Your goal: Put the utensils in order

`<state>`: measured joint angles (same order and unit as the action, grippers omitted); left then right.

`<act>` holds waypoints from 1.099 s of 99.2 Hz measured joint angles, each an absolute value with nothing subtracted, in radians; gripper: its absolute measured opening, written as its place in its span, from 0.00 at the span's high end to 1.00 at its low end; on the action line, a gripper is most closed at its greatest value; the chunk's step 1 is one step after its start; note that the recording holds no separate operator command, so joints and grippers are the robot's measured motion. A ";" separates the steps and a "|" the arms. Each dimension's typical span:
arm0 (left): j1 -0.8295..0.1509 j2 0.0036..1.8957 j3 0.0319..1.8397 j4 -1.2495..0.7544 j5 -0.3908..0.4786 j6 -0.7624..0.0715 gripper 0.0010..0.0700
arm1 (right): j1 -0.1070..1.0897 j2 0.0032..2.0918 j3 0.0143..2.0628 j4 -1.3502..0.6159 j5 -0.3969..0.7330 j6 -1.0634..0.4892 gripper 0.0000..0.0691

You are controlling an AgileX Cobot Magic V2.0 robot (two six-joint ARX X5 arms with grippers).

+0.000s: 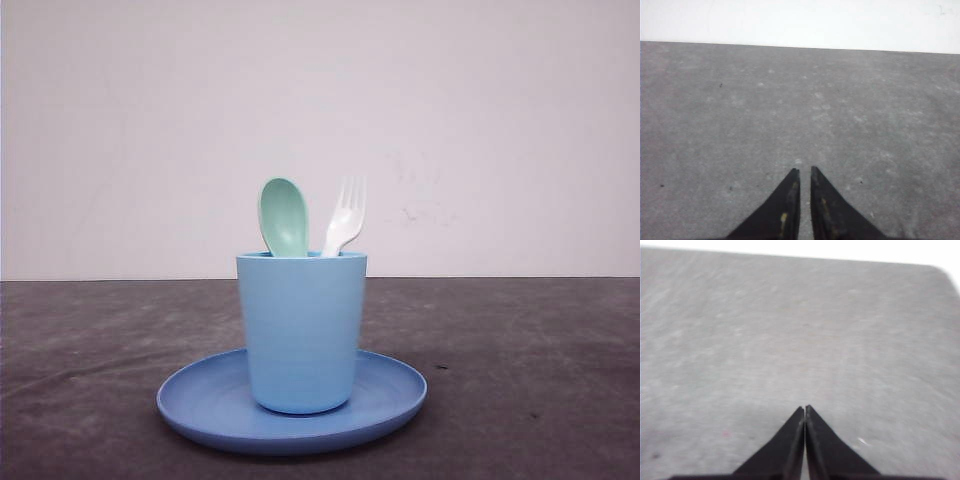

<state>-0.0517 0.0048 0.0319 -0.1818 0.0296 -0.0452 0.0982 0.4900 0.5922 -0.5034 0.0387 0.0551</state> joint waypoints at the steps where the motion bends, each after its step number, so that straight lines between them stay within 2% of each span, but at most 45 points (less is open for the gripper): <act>1: -0.052 0.005 0.032 -0.182 0.030 -0.045 1.00 | 0.094 0.477 0.579 -0.496 0.037 0.055 1.00; 27: -0.052 0.005 0.032 -0.182 0.029 -0.045 1.00 | 0.069 0.165 0.242 -0.326 0.018 0.051 1.00; 49: -0.052 0.005 0.032 -0.182 0.030 -0.045 1.00 | 0.069 0.025 0.063 -0.228 0.012 0.050 1.00; 61: -0.052 0.005 0.032 -0.182 0.030 -0.045 1.00 | 0.069 0.005 0.019 -0.175 -0.007 0.050 1.00; 109: -0.052 0.005 0.032 -0.182 0.029 -0.045 1.00 | 0.069 0.006 0.016 -0.167 -0.025 0.050 1.00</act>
<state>-0.0517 0.0048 0.0319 -0.1818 0.0292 -0.0452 0.0692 0.0059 0.0162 -0.1673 -0.0254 0.0502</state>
